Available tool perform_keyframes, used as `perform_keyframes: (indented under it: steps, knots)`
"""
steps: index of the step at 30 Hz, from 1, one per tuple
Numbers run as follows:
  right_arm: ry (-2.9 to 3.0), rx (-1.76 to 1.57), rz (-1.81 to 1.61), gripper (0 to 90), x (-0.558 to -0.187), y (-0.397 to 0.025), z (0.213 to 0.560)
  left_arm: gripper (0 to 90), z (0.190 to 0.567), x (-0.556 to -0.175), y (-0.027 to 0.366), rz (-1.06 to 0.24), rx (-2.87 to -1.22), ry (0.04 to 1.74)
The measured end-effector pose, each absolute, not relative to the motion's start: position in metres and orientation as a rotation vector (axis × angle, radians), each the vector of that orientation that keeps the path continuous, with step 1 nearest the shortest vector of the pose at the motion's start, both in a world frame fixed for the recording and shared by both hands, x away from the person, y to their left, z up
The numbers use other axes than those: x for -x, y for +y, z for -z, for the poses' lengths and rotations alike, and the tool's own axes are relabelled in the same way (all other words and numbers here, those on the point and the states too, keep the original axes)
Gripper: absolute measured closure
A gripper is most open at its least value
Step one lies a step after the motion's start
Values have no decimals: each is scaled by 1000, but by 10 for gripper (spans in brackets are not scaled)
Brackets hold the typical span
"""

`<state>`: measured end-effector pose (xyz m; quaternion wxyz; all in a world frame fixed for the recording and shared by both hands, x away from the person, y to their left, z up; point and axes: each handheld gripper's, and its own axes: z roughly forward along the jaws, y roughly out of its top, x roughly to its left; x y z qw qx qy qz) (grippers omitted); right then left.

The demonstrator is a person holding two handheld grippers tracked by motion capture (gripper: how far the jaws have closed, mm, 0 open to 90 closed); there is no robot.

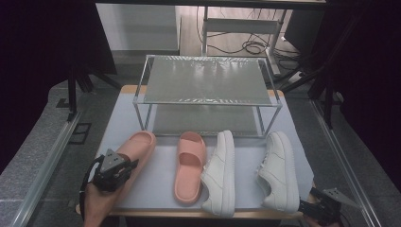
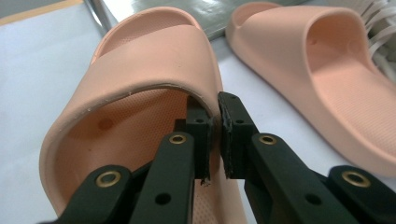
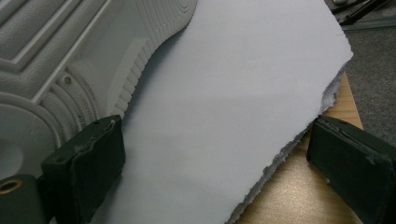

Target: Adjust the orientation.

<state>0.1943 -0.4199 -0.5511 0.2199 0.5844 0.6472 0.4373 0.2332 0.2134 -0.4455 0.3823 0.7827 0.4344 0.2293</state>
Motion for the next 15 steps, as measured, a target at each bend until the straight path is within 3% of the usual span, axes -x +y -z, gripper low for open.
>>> perform_keyframes:
  steps: [15]
  knots:
    - [1791, -1615, -1210, 41, -194, -420, 551, 833, 447, -262, 183, -590, -1981, 1083]
